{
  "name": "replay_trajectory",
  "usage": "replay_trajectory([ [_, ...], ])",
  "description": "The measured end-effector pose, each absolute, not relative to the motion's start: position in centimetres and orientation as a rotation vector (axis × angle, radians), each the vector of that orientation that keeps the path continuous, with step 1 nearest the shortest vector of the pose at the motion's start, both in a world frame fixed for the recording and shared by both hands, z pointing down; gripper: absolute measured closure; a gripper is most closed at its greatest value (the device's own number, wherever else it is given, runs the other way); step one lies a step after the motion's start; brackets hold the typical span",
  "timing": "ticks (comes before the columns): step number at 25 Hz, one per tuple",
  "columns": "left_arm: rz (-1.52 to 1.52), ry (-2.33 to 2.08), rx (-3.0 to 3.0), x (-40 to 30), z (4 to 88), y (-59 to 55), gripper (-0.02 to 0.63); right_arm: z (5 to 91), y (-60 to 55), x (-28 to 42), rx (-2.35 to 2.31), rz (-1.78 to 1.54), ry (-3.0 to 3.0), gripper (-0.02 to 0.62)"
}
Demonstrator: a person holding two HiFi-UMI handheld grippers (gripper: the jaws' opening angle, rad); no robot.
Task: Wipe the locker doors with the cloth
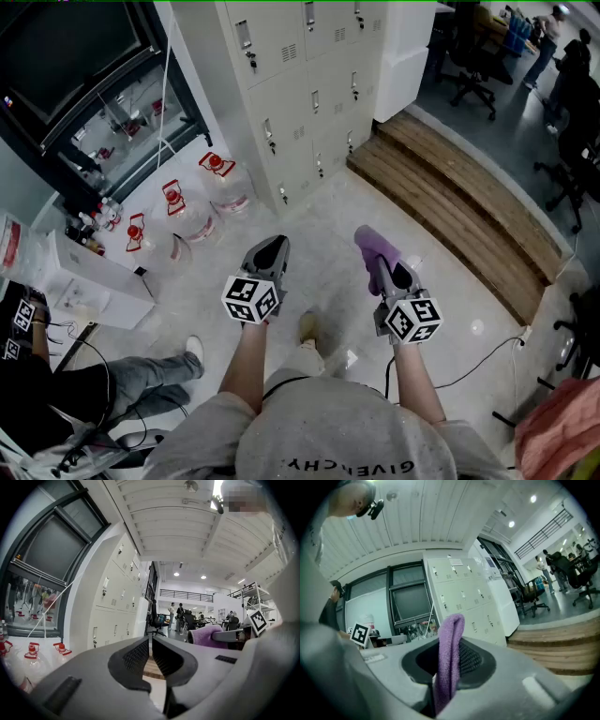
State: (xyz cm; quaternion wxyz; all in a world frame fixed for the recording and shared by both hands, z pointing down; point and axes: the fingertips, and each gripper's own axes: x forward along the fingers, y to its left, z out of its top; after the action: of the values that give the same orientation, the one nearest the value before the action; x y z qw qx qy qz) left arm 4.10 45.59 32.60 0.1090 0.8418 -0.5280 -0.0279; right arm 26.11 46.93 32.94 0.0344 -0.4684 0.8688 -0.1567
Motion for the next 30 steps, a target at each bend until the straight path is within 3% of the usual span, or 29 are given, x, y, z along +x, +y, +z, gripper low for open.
replay_trajectory([
  [18,-0.008,-1.437,2.53,-2.3,33.9,22.6,0.588,35.1,25.1,18.4,-1.451,-0.578,2.587,0.543],
  [30,-0.061,-1.378,2.533,-2.7,33.5,14.0,0.588,35.5,16.3,18.4,-1.453,-0.67,2.47,0.54],
])
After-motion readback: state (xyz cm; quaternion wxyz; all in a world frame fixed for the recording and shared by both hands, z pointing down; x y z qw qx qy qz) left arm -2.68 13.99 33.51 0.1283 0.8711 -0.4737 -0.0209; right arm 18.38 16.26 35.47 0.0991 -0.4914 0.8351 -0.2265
